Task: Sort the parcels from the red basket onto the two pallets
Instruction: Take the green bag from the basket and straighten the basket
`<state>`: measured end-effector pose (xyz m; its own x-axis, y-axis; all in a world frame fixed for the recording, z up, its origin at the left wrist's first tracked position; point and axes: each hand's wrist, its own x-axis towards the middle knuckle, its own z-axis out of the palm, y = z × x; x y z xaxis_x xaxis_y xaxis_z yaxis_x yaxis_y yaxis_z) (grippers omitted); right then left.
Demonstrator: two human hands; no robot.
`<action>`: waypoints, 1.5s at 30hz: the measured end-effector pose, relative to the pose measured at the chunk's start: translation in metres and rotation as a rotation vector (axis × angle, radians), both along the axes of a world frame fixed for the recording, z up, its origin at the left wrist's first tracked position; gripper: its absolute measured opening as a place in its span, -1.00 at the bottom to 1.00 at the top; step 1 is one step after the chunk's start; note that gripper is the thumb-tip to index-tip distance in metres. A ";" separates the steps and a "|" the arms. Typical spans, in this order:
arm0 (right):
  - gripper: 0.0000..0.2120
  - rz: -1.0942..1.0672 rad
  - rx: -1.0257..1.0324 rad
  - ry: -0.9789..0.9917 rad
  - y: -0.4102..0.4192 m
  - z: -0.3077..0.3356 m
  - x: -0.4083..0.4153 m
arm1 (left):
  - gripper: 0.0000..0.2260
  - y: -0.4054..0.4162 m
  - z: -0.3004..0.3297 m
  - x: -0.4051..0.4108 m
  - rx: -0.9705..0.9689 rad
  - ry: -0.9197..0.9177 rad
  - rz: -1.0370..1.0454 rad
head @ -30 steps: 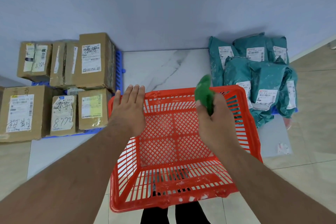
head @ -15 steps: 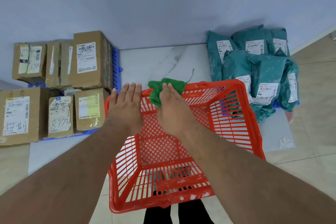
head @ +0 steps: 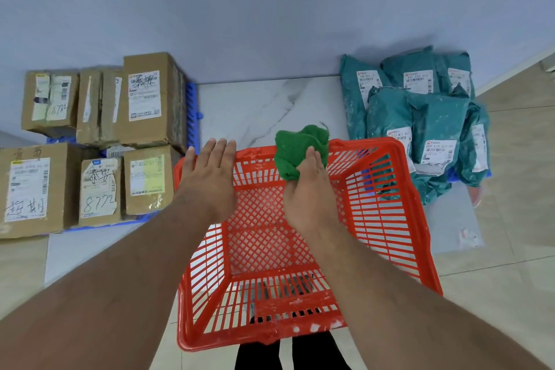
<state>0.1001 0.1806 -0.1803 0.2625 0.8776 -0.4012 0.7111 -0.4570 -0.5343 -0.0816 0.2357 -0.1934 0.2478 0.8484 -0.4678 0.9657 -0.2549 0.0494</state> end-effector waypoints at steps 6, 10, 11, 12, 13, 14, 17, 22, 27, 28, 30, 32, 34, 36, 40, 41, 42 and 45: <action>-0.92 -0.466 -0.240 0.474 -0.039 -0.012 0.008 | -0.14 -0.001 0.000 0.001 0.002 -0.004 0.013; -0.90 -0.878 -0.221 0.759 -0.060 -0.018 0.021 | -0.19 -0.002 -0.002 0.000 0.020 -0.033 0.011; -0.90 -0.954 -0.186 0.797 -0.061 -0.017 0.023 | -0.23 0.000 -0.003 0.000 0.031 -0.047 0.017; -0.89 -1.005 -0.148 0.813 -0.061 -0.016 0.025 | -0.29 0.002 -0.004 0.000 0.048 -0.064 0.020; -0.89 -1.043 -0.112 0.827 -0.059 -0.015 0.027 | -0.36 0.005 -0.005 -0.001 0.071 -0.089 0.016; -0.90 -1.056 -0.079 0.838 -0.054 -0.013 0.028 | -0.43 0.008 -0.007 -0.003 0.096 -0.116 0.007; -0.90 -1.095 0.028 0.876 -0.029 -0.012 0.031 | -0.55 0.019 -0.012 -0.007 0.136 -0.172 -0.010; -0.73 -1.248 0.214 0.884 0.019 -0.028 0.040 | -0.58 0.025 -0.020 -0.010 0.180 -0.186 -0.008; -0.77 -1.216 0.089 1.065 0.039 -0.037 0.000 | -0.59 0.025 -0.023 -0.011 0.207 -0.215 0.009; -0.80 -1.174 0.049 1.110 0.037 -0.036 -0.015 | -0.59 0.026 -0.024 -0.011 0.210 -0.224 0.012; -0.86 -1.081 -0.054 1.193 0.032 -0.034 -0.045 | -0.60 0.026 -0.025 -0.011 0.213 -0.233 0.007; -0.85 -1.029 -0.138 1.232 0.027 -0.035 -0.061 | -0.61 0.026 -0.025 -0.012 0.214 -0.236 0.002; -0.79 -1.044 -0.161 1.255 0.027 -0.033 -0.057 | -0.60 0.025 -0.024 -0.014 0.206 -0.254 0.007; -0.75 -1.139 -0.114 1.252 0.030 -0.029 -0.034 | -0.57 0.025 -0.022 -0.015 0.191 -0.276 0.017; -0.77 -1.379 0.122 1.098 0.041 -0.020 0.029 | -0.56 0.025 -0.021 -0.014 0.177 -0.259 0.033; -0.77 -1.427 0.173 1.041 0.042 -0.018 0.039 | -0.56 0.024 -0.020 -0.013 0.174 -0.261 0.036; -0.81 -1.439 0.197 1.024 0.044 -0.014 0.043 | -0.56 0.024 -0.020 -0.012 0.171 -0.268 0.040; -0.78 -1.424 0.055 1.043 0.047 -0.016 0.026 | -0.56 0.023 -0.021 -0.011 0.163 -0.281 0.048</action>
<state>0.1259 0.2281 -0.1966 0.4426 0.2338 -0.8657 -0.8020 -0.3287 -0.4988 -0.0925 0.2589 -0.2140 0.3059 0.9203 -0.2440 0.9311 -0.2358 0.2782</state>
